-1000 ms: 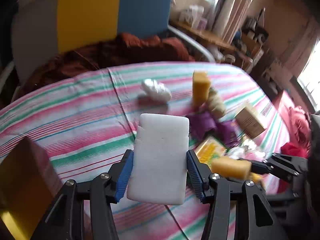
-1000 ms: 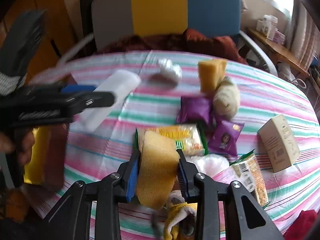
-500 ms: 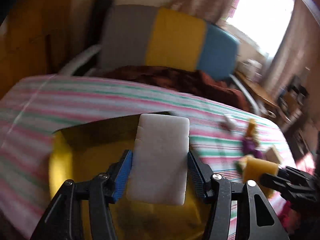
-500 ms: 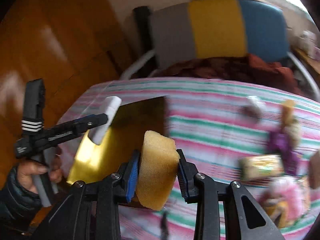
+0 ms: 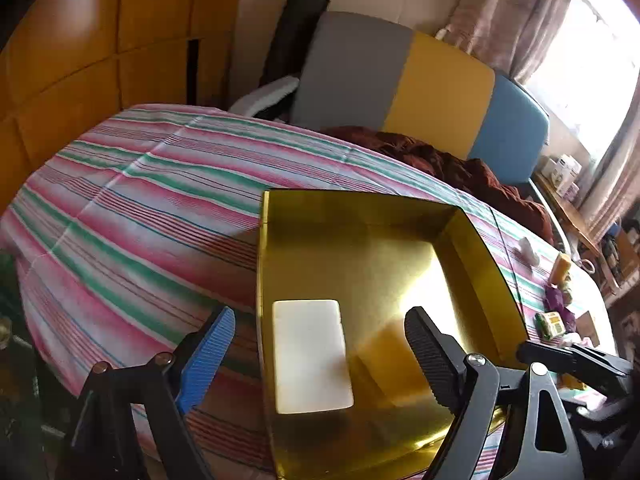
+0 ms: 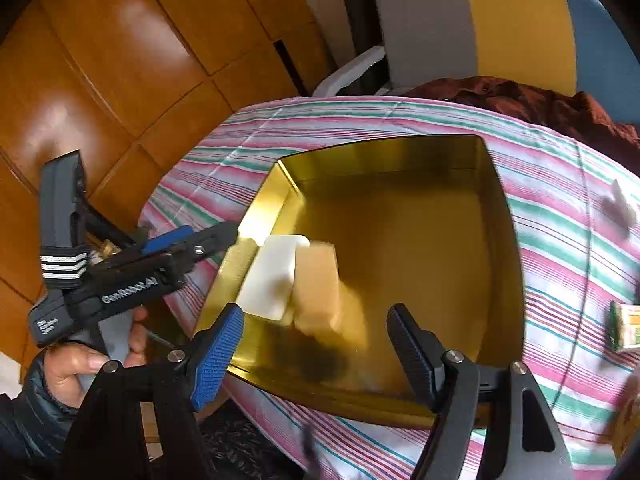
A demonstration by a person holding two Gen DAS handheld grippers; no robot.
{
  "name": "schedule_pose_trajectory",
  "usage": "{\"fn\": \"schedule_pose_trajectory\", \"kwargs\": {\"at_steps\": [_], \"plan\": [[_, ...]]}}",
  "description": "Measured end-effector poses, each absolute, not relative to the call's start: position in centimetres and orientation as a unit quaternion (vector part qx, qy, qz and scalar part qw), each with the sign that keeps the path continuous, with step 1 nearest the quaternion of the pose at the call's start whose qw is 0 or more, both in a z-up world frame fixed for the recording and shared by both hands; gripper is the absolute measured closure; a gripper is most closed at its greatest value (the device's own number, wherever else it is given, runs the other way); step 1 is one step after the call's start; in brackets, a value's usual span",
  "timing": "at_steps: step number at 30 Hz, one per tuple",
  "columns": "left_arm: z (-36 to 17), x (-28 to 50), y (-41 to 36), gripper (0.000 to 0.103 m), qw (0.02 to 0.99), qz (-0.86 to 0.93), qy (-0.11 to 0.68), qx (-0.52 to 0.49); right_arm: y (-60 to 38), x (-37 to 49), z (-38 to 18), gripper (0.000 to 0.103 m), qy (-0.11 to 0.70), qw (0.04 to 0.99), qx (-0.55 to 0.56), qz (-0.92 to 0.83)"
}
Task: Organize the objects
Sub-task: 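Carry the eraser into the gold tray with the left gripper while the right gripper places the yellow sponge there, then open the left gripper and withdraw both tools from the tray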
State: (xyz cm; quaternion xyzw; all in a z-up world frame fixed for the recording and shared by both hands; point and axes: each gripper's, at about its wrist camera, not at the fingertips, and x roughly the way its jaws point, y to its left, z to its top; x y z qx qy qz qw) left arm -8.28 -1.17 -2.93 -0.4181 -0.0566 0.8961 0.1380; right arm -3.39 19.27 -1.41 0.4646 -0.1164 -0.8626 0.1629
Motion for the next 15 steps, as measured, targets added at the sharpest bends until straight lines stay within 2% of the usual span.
{"fn": "schedule_pose_trajectory", "kwargs": {"at_steps": [7, 15], "plan": [[-1.1, -7.0, -0.7, 0.012, 0.130, 0.910, -0.051, -0.390, 20.1, -1.2, -0.4, 0.027, -0.087, 0.104, 0.445, -0.885], [0.6, -5.2, 1.8, 0.008, 0.155, 0.921, -0.011, -0.356, 21.4, 0.9, 0.5, 0.027, -0.067, 0.056, 0.423, -0.902]]}}
